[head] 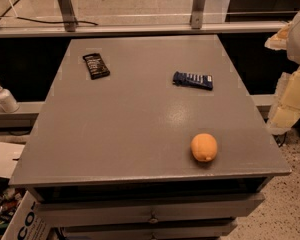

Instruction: Move orange near rxbar blueberry

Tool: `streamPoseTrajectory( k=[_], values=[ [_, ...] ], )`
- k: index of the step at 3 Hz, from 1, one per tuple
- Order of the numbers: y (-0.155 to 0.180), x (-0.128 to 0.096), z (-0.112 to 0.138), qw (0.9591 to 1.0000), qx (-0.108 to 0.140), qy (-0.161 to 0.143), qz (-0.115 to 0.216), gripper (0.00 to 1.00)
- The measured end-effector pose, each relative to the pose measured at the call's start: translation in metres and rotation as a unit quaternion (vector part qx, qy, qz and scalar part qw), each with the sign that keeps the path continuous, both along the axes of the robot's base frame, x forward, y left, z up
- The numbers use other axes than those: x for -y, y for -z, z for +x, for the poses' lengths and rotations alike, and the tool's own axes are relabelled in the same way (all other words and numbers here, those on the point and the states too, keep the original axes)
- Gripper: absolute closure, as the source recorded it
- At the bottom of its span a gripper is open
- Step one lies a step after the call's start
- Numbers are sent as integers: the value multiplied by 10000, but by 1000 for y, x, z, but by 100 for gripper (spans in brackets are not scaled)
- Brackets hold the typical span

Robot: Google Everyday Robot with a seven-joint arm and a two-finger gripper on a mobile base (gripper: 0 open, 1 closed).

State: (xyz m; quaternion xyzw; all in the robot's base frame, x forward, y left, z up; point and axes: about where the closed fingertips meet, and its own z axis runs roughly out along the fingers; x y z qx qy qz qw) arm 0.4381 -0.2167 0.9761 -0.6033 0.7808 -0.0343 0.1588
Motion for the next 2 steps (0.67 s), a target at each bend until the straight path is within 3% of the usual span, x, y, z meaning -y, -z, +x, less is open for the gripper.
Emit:
streamPoseTrajectory(
  k=[2],
  values=[
    [1,-1,1,10000,-4,-9,17,0]
  ],
)
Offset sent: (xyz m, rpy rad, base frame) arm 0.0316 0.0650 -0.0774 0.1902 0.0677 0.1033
